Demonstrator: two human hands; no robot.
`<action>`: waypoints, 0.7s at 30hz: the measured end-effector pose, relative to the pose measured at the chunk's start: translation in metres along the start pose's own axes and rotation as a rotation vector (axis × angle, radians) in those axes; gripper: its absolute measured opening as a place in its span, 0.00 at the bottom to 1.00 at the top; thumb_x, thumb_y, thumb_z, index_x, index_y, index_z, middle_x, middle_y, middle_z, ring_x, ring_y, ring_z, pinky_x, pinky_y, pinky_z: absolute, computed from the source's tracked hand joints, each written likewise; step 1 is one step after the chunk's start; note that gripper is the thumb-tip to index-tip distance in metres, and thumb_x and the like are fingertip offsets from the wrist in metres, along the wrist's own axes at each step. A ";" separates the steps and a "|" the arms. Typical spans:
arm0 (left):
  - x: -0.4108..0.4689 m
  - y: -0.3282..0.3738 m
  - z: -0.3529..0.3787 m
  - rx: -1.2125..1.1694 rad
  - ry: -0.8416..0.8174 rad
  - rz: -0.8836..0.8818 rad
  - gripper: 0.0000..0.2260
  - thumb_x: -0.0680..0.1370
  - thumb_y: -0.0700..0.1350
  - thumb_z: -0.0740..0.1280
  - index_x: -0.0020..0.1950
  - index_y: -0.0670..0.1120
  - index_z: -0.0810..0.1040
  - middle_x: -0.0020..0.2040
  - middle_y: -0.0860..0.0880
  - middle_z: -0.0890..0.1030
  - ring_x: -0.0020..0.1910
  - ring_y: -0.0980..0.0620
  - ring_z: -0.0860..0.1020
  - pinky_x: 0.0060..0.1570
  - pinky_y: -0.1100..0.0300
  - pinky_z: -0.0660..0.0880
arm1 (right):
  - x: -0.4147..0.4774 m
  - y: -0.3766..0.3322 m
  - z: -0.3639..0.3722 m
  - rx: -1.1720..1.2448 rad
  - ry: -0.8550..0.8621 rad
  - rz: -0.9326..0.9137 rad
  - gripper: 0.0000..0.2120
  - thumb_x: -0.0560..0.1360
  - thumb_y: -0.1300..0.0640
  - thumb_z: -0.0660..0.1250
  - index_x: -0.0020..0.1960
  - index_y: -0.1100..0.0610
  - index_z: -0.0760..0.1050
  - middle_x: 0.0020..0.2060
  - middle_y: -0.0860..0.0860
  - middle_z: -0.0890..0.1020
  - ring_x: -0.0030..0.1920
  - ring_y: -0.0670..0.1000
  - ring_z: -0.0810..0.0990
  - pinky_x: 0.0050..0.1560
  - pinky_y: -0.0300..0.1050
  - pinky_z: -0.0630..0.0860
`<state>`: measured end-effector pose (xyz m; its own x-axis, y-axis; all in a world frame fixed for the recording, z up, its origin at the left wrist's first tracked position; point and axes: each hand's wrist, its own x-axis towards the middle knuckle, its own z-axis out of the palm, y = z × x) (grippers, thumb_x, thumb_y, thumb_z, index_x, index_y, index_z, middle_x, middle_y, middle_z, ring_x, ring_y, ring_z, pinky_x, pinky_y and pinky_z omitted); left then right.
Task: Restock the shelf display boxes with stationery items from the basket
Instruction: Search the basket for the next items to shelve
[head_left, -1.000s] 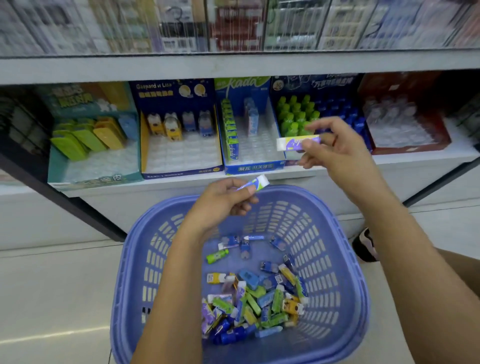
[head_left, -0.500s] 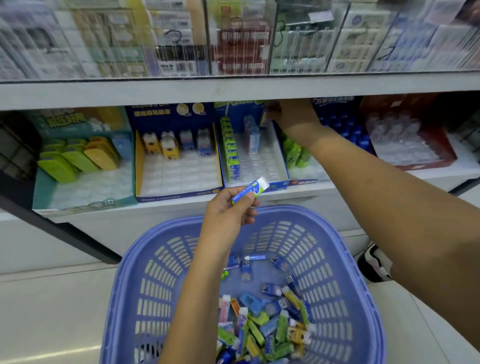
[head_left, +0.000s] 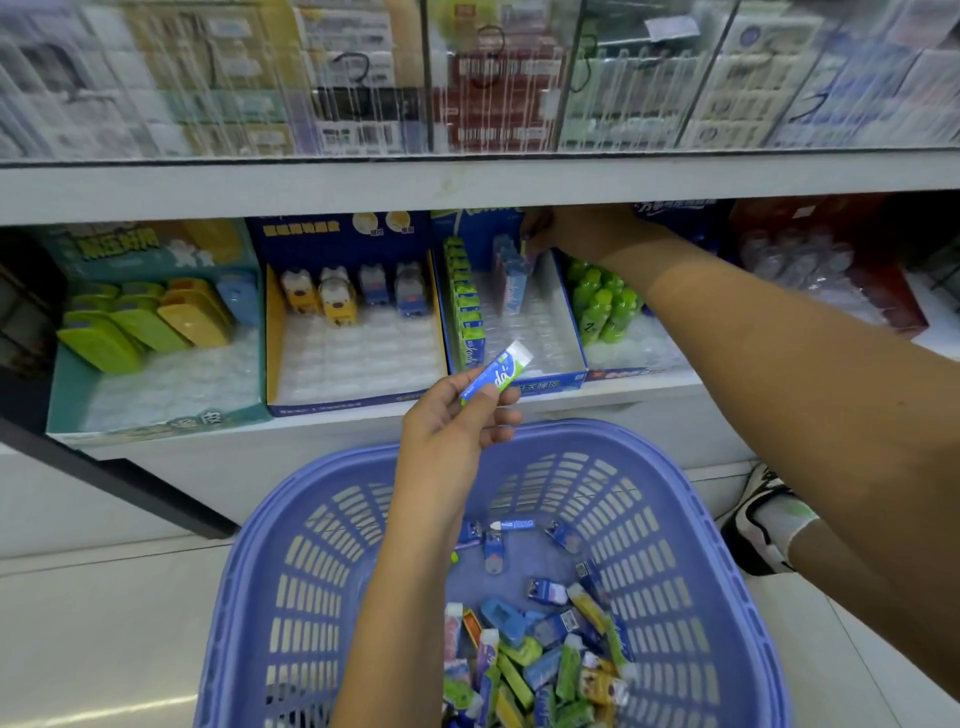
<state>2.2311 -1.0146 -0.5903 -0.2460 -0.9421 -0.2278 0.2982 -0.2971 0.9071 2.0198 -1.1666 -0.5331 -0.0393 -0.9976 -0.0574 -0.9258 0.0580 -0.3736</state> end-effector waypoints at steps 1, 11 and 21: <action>0.000 0.002 0.000 -0.019 0.003 0.002 0.06 0.79 0.38 0.62 0.54 0.42 0.78 0.41 0.47 0.84 0.36 0.55 0.81 0.36 0.66 0.77 | 0.001 -0.001 0.001 0.006 0.016 -0.003 0.12 0.72 0.59 0.69 0.56 0.58 0.78 0.57 0.55 0.79 0.59 0.56 0.75 0.61 0.46 0.70; -0.005 0.006 -0.005 0.273 0.167 0.230 0.06 0.76 0.40 0.69 0.50 0.51 0.80 0.35 0.55 0.83 0.38 0.56 0.82 0.40 0.67 0.78 | -0.083 -0.039 -0.004 0.049 0.185 -0.182 0.11 0.74 0.58 0.66 0.56 0.53 0.77 0.50 0.52 0.82 0.41 0.44 0.77 0.41 0.26 0.67; 0.001 0.023 0.011 0.290 0.139 0.388 0.05 0.75 0.43 0.71 0.49 0.50 0.78 0.44 0.51 0.83 0.44 0.56 0.82 0.46 0.64 0.78 | -0.139 -0.049 0.007 0.237 0.015 -0.386 0.16 0.70 0.58 0.73 0.57 0.49 0.77 0.41 0.46 0.80 0.36 0.44 0.76 0.39 0.35 0.75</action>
<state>2.2276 -1.0204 -0.5662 -0.0370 -0.9922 0.1192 0.0698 0.1164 0.9907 2.0729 -1.0301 -0.5132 0.2850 -0.9482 0.1403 -0.7620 -0.3129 -0.5669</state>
